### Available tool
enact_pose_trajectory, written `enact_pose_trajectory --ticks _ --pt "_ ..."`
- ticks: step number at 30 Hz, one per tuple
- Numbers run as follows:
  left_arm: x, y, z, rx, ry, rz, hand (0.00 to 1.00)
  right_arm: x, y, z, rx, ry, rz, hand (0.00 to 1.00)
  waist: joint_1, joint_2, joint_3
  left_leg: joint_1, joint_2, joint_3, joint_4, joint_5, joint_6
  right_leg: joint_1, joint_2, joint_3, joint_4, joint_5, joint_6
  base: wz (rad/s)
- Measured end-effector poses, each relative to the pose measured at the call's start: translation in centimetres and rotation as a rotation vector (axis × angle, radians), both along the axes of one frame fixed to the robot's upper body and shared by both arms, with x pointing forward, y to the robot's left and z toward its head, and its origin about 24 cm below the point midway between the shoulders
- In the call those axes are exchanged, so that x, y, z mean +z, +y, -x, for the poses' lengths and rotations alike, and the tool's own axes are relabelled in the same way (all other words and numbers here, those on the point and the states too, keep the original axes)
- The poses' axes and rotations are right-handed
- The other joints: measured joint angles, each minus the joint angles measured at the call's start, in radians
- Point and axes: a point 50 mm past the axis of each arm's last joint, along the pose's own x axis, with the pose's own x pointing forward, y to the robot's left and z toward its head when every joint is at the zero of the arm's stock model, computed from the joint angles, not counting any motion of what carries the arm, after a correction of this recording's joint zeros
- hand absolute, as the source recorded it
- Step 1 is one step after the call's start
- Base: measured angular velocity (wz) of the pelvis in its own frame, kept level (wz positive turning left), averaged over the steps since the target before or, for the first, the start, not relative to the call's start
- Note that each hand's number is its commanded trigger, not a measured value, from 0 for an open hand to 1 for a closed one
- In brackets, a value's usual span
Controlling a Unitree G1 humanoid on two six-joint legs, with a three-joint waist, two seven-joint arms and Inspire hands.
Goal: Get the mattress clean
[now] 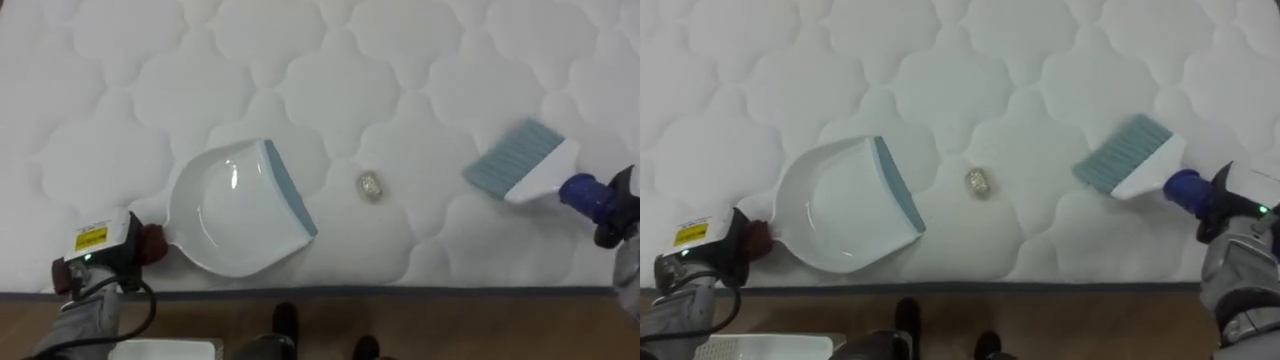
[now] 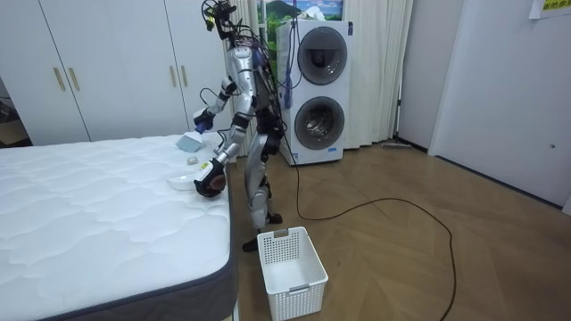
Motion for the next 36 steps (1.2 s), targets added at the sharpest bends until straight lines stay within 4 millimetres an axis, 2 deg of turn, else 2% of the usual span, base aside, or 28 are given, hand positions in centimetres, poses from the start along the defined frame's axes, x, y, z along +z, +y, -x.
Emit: enact_pose_trajectory --ticks 5,8,10,14,23,30,36 --pt "0.8 0.9 -0.2 -0.027 -0.033 -0.075 1.0 1.4 1.7 -2.0 0.244 0.1 0.249 1.0 0.013 -0.03 0.0002 -0.004 0.015 0.004 0.015 -0.005 -0.004 0.001 0.001 -0.026 -0.002 0.006 -0.01 -0.06" --pt "1.1 0.8 -0.5 -0.05 -0.043 -0.101 1.0 2.2 2.3 -2.9 0.322 0.135 0.337 1.0 0.025 -0.036 0.0005 -0.004 0.019 0.004 0.018 -0.004 -0.006 0.002 -0.001 -0.041 -0.011 0.009 -0.016 -0.01" --pt "1.3 1.0 -0.6 -0.052 -0.043 -0.113 1.0 3.0 3.4 -3.7 0.404 0.148 0.411 1.0 0.025 -0.039 -0.0006 -0.003 0.024 0.004 0.018 -0.002 -0.008 0.008 -0.002 -0.055 -0.021 0.013 -0.021 0.0" --pt "1.5 1.4 -0.6 -0.06 -0.04 -0.137 1.0 3.1 5.3 -4.4 0.506 0.193 0.489 1.0 0.023 -0.042 -0.0009 -0.002 0.035 0.003 0.017 0.0 -0.011 0.028 0.0 -0.093 -0.053 0.018 -0.028 0.0" --pt "1.8 1.7 -0.6 -0.071 -0.043 -0.147 1.0 2.8 7.7 -4.6 0.597 0.237 0.493 1.0 0.028 -0.058 -0.0035 -0.003 0.036 0.001 0.013 -0.005 -0.017 0.028 0.002 -0.094 -0.057 0.019 -0.027 0.01" --pt "1.8 1.9 -0.5 -0.069 -0.038 -0.158 1.0 3.2 9.4 -4.8 0.651 0.213 0.493 1.0 0.025 -0.058 -0.0038 -0.002 0.044 -0.002 0.014 -0.006 -0.021 0.038 0.013 -0.098 -0.077 0.023 -0.033 -0.01" --pt "1.1 1.9 0.5 -0.066 -0.029 -0.138 1.0 3.6 11.6 -4.9 0.728 0.188 0.478 1.0 0.023 -0.061 -0.0094 0.012 0.045 -0.005 0.002 -0.007 -0.022 0.061 0.019 -0.101 -0.103 0.033 -0.031 0.01"
